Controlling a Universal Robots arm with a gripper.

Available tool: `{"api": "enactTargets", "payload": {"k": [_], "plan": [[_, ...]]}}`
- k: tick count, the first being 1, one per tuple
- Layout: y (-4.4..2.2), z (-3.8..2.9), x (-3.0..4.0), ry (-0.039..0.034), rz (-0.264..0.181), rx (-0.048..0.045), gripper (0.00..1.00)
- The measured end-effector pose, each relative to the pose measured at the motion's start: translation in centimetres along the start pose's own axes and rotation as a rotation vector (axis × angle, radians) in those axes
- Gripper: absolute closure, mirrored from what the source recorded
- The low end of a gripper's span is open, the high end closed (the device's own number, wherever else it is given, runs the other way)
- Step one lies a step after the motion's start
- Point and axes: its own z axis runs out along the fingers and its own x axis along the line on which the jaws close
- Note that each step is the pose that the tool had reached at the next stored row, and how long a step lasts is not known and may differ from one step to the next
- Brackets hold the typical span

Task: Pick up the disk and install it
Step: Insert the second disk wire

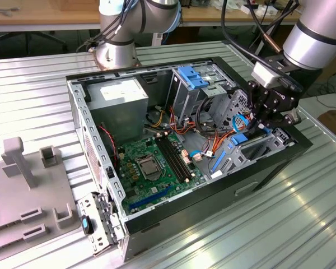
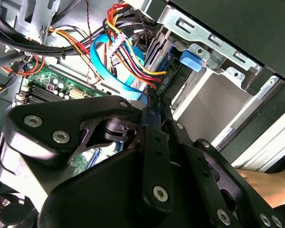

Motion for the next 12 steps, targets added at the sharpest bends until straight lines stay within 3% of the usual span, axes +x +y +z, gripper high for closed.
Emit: {"api": "enactTargets", "payload": {"k": [9, 10, 12], "plan": [[0.00, 0.05, 0.01, -0.0016, 0.000, 0.0001, 0.83], [0.00, -0.03, 0.00, -0.0013, 0.000, 0.0001, 0.77], [-0.01, -0.27, 0.00, -0.0015, 0.000, 0.0003, 0.77]]}}
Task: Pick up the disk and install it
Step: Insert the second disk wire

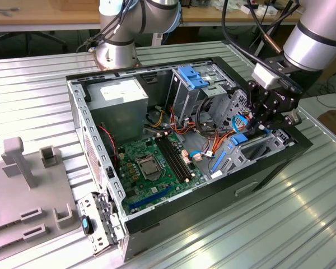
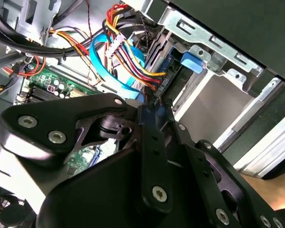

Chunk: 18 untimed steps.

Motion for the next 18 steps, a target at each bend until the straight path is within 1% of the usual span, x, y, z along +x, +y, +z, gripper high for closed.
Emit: {"api": "enactTargets", "payload": {"k": [2, 5, 6, 8, 9, 10, 18], "plan": [[-0.02, -0.43, -0.01, 0.0006, 0.000, 0.0004, 0.77], [-0.05, -1.42, 0.00, 0.0007, 0.000, 0.0019, 0.77], [-0.05, -1.58, 0.00, 0.0009, 0.000, 0.0032, 0.77], [-0.05, -1.57, 0.00, 0.0006, 0.000, 0.0034, 0.77], [-0.05, -1.58, 0.00, 0.0008, 0.000, 0.0034, 0.85], [-0.05, -1.58, 0.00, 0.0007, 0.000, 0.0034, 0.89], [-0.05, -1.58, 0.00, 0.0008, 0.000, 0.0036, 0.89]]}}
